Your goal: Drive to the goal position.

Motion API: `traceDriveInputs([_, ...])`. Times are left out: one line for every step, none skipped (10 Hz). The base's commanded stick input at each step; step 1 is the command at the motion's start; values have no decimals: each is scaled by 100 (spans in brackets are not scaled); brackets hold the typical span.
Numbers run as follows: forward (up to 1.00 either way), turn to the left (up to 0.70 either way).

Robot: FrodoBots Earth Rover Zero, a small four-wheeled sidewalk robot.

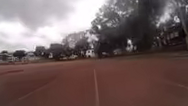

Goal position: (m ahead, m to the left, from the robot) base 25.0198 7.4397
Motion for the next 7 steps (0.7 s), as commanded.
traceDriveInputs([70,0])
traceDriveInputs([70,0])
traceDriveInputs([70,0])
traceDriveInputs([70,0])
traceDriveInputs([70,0])
traceDriveInputs([70,0])
traceDriveInputs([70,0])
